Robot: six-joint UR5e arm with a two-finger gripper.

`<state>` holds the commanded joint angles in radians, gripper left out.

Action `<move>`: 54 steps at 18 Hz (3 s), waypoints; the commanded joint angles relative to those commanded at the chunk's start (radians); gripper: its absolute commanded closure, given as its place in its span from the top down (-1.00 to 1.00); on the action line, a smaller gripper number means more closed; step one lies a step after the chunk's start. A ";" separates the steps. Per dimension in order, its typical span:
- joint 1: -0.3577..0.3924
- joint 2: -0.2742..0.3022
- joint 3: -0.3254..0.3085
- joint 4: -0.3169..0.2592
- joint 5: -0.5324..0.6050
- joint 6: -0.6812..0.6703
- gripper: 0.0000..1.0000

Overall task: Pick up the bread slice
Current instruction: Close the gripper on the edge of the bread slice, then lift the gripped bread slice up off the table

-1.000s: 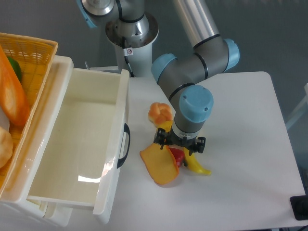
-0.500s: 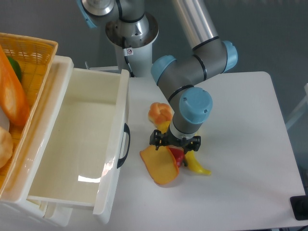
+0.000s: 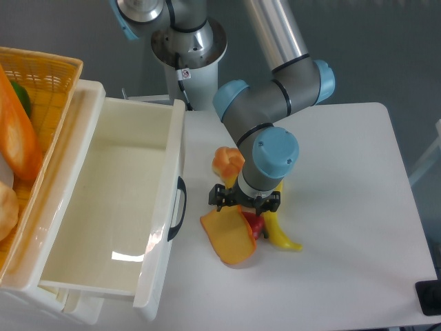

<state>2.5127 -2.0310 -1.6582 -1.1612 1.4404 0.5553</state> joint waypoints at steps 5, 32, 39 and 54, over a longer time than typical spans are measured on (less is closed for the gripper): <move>-0.012 -0.003 -0.002 -0.005 -0.002 -0.011 0.45; -0.028 0.023 0.164 -0.132 -0.012 -0.060 -1.00; -0.021 0.087 0.227 -0.127 -0.021 0.122 -1.00; -0.023 0.126 0.242 -0.109 -0.012 0.371 -1.00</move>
<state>2.4897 -1.9052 -1.4159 -1.2701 1.4281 0.9265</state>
